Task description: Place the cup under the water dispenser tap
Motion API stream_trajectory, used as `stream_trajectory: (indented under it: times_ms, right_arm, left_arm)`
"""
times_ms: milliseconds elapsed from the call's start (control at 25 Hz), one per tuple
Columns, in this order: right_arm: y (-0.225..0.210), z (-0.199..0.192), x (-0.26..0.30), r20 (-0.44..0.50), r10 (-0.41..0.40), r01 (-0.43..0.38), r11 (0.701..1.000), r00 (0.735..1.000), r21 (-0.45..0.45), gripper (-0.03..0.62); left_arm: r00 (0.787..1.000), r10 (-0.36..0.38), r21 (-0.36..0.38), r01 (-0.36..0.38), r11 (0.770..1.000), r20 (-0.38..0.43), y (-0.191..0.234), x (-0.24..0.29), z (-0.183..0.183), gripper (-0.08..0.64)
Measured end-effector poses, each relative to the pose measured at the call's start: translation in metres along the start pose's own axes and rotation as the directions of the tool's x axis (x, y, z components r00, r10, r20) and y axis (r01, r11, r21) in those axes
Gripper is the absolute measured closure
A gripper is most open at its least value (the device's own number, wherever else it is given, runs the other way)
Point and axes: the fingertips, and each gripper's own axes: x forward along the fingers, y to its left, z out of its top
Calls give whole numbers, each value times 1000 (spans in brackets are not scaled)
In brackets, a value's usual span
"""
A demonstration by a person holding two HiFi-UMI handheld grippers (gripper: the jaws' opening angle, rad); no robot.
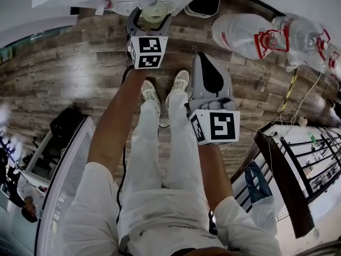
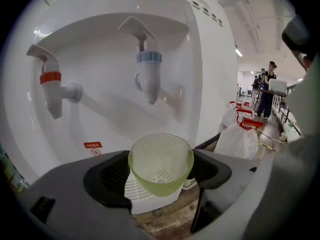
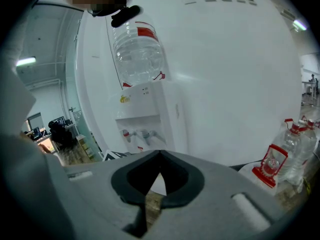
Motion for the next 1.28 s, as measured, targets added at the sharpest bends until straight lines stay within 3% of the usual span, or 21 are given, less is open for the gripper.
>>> stream_trajectory:
  times_ms: [400,840,1000,1280]
  right_arm:
    - [-6,2,12,4,-11,11,1000,1000,26,595]
    - [-12,-5,12,-8,-25,26,999,1000,31,595]
    - [-13,-3,10,-4,-29,30,999,1000,31,595]
    - [-11,6,4,10,-34,34,999,999,26,595]
  left_arm:
    - [1000,-15,38,14,999,8,1,18,-6,189]
    - [999,-34,-10,34,999,-21,3,25,-11,179]
    - [997,-60,-13,60,998,-52,-1,24,-14,132]
    - [997,-55,-19,54,998,-50,-2,14,-7,117]
